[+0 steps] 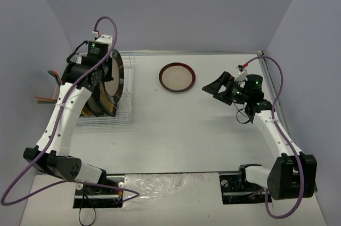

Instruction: Load the plates into the dish rack

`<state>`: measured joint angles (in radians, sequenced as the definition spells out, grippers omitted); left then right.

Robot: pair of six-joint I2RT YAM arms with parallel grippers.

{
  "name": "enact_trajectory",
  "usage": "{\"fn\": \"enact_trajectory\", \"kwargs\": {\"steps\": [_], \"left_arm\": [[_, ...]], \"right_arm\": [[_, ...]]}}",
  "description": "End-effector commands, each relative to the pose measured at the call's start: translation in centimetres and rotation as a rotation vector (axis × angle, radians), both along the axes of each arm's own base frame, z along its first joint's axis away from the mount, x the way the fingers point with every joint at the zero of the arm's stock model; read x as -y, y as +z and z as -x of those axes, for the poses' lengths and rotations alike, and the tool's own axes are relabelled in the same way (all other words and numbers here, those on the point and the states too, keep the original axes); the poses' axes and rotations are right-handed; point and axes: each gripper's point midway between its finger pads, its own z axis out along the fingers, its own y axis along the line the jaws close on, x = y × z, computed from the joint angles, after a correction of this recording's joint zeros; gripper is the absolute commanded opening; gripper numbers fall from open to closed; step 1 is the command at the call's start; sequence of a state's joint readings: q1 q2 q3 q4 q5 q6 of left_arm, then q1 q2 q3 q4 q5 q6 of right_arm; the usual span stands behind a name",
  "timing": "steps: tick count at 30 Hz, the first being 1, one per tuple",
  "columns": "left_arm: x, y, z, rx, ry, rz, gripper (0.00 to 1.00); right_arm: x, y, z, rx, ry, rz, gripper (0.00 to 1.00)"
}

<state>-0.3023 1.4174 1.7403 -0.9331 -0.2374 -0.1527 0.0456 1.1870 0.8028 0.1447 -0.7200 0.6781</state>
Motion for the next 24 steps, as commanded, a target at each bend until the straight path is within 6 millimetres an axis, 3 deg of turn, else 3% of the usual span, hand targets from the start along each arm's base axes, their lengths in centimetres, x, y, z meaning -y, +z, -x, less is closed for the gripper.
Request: {"fn": "enact_trajectory", "kwargs": {"steps": [1,17,24], "left_arm": [[-3.4,5.2,-1.1,0.155,0.081,-0.12,0.0],[-3.0,-3.6,-4.5,0.014,0.142,-0.152,0.0],[-2.6,-7.1,-5.0,-0.042,0.141,-0.134,0.02]], "right_arm": [[0.2,2.8,-0.5,0.109,0.0,0.008,1.0],[0.3,1.9,-0.1,0.088,-0.008,0.008,1.0],[0.4,1.4,-0.1,0.078,-0.007,0.013,1.0]]}}
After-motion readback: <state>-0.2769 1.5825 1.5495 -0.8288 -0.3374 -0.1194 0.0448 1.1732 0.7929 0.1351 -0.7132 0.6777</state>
